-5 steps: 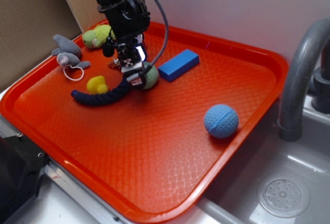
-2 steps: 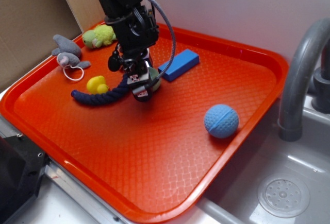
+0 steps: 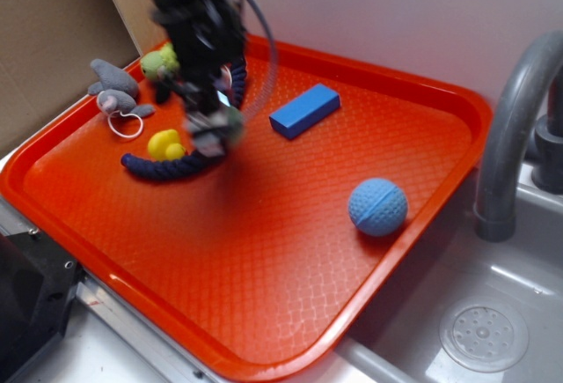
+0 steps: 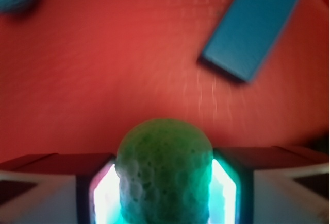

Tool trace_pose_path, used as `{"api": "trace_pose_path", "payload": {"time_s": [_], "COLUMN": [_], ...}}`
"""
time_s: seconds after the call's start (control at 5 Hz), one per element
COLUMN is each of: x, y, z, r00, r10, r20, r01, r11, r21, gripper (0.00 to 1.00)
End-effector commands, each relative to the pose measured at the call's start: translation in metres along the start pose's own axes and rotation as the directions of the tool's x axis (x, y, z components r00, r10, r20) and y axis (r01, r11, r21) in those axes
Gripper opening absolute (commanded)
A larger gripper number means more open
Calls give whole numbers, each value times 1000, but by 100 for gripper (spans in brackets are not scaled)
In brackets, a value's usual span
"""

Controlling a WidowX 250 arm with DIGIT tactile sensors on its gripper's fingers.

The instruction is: Grab the green ball.

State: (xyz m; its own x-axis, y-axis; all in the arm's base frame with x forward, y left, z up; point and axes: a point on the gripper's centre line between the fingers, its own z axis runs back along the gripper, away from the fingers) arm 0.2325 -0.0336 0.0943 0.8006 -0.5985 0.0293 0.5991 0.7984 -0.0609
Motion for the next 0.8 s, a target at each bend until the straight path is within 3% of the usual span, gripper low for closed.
{"api": "trace_pose_path", "payload": {"time_s": [0.0, 0.2, 0.4, 0.6], "x": [-55, -76, -73, -66], "y": [-7, -17, -21, -26], "z": [114, 161, 172, 162], "r00": [887, 763, 648, 635], "r10": [446, 646, 756, 758], "r20": [-122, -1, 90, 148], "r01": [-440, -646, -755, -763], "r11": [895, 762, 653, 645], "r21": [78, 36, -61, -35], "gripper": [0, 0, 0, 0]}}
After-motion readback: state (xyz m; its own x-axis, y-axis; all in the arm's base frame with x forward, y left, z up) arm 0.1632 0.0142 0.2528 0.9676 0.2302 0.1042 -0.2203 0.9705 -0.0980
